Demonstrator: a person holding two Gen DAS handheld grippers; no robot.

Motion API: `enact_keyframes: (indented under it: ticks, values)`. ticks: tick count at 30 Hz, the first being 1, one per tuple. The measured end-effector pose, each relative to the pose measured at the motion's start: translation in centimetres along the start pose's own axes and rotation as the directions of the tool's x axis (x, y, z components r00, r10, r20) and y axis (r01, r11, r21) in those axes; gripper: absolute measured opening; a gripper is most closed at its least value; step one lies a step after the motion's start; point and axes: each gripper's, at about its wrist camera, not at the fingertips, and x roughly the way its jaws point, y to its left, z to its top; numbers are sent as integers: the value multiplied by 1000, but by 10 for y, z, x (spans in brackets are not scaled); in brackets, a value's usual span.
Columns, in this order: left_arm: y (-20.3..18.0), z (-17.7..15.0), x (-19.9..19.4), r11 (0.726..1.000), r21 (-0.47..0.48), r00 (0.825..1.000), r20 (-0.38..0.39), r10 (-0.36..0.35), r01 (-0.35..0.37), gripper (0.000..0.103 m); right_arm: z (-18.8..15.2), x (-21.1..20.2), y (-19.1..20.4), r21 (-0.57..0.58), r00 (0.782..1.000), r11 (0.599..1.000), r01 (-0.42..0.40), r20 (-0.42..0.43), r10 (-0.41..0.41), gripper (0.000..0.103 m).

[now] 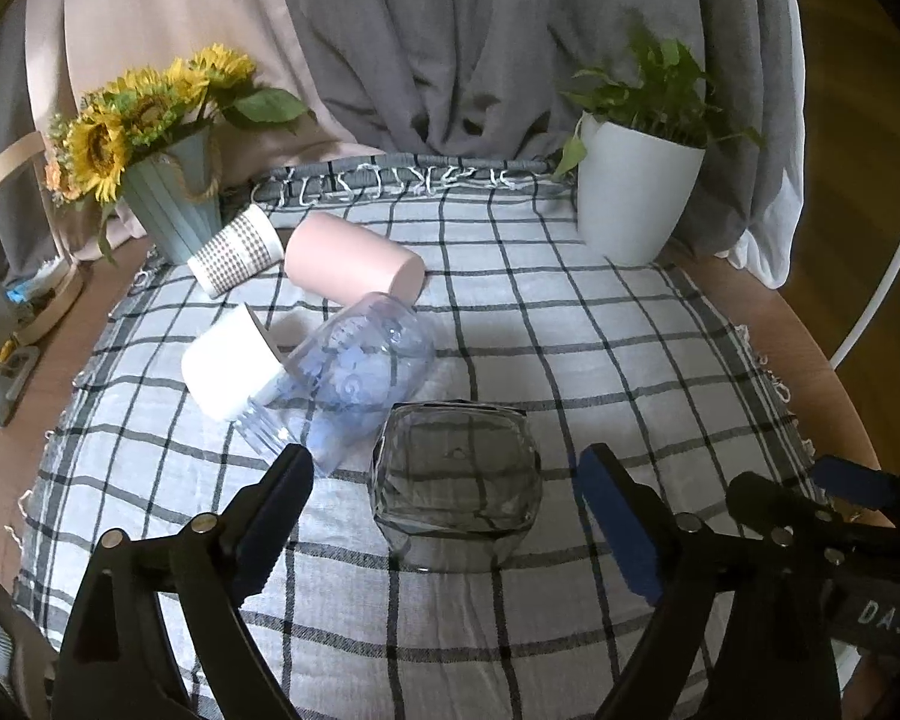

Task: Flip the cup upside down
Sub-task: 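Open the left gripper and pull it back from the tumbler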

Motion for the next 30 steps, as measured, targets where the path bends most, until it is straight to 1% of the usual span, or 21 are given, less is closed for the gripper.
enact_keyframes:
  ticks: [2,5,7,10,13,18,23,27,30]
  values:
    - [1,0,-7,1000,0,1000,6,9,-9,98,-1,-5,-2,11,1000,1000,12,12,-12,90]
    - [9,-3,-28,1000,-20,999,45,23,-22,103,-3,-21,1,18,997,999,50,59,-51,90]
    - [15,-4,-41,999,-32,998,65,23,-21,103,-6,-34,5,8,995,999,54,86,-55,90]
    - [29,-8,-70,998,-49,994,102,43,-38,103,-13,-55,17,-7,990,998,55,128,-54,90]
    - [42,-14,-98,998,-49,989,136,55,-49,103,-24,-78,30,-10,983,998,64,175,-61,90]
    - [69,-33,-149,997,-39,981,179,78,-72,103,-47,-116,54,4,970,999,48,240,-48,91]
    - [90,-51,-185,999,-32,978,204,46,-40,103,-77,-151,79,22,953,998,52,298,-56,91]
    - [104,-66,-211,1000,-17,974,227,12,-9,103,-103,-181,99,38,934,996,76,346,-85,91]
    - [111,-77,-229,1000,-16,970,242,10,-7,103,-120,-202,112,37,920,995,90,379,-97,91]
